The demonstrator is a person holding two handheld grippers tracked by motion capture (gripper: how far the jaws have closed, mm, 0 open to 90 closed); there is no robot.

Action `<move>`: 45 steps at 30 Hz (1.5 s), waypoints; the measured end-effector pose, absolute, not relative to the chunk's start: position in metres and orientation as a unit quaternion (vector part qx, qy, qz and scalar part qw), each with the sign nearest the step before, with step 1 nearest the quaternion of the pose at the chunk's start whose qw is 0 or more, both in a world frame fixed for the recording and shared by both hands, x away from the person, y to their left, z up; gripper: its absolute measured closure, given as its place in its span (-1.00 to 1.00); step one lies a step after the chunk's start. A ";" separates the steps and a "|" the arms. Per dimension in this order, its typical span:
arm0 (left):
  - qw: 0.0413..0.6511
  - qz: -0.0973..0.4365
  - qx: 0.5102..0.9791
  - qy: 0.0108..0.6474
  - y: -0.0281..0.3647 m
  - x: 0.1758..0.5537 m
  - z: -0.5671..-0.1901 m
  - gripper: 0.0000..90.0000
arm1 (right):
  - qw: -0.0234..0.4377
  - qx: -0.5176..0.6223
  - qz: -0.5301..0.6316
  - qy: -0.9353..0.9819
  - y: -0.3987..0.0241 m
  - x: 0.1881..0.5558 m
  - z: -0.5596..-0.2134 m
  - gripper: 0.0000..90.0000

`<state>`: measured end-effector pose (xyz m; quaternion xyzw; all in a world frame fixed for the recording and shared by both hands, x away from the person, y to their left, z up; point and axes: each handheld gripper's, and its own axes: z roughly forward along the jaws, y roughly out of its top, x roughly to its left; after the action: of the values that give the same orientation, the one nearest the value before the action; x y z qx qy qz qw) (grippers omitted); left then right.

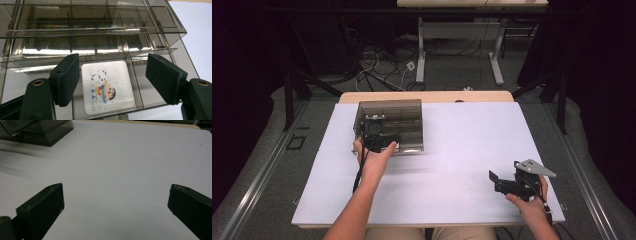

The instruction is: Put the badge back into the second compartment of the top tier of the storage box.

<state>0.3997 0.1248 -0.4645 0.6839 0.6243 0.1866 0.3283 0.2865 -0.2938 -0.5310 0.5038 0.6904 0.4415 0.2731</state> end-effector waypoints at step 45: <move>0.448 0.184 0.699 0.526 0.171 0.368 -0.451 -0.99 | 0.281 0.502 0.441 0.689 -0.291 0.286 -0.532 -0.99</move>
<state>0.3678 0.1712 -0.4505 0.6987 0.5261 0.1843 0.4485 0.2864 -0.2907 -0.5320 0.5019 0.6886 0.4415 0.2811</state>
